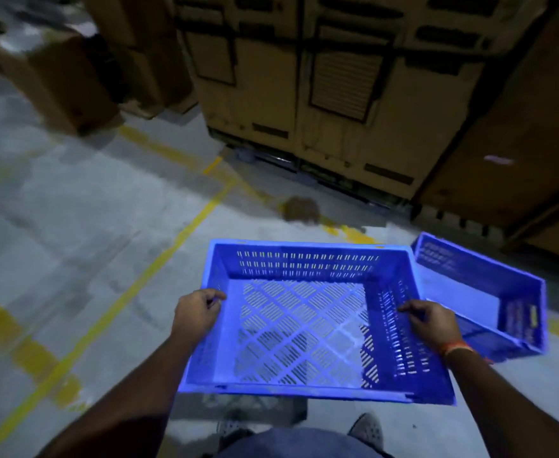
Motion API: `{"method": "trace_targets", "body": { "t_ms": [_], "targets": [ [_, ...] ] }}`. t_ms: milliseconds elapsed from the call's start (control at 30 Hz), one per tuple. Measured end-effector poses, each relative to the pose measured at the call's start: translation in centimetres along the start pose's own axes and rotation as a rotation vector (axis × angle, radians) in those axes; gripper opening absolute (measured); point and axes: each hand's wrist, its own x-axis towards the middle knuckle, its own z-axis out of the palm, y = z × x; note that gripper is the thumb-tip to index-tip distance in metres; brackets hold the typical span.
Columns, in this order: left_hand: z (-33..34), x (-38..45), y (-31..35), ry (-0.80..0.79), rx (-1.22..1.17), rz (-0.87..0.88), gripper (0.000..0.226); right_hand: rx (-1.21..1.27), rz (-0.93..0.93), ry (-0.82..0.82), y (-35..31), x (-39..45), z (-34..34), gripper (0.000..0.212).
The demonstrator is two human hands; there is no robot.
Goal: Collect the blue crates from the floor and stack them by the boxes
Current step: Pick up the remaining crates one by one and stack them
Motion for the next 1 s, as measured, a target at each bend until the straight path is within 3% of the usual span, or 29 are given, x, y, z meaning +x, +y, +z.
{"method": "trace_targets", "body": {
  "t_ms": [500, 1000],
  "targets": [
    [16.8, 3.0, 32.2, -0.136, 0.048, 0.297, 0.019, 0.168, 0.403, 0.185, 27.9, -1.4, -16.5, 0.029],
    [30.8, 14.3, 51.4, -0.278, 0.045, 0.433, 0.021, 0.06, 0.588, 0.272, 41.8, 6.9, -23.6, 0.035]
  ]
}}
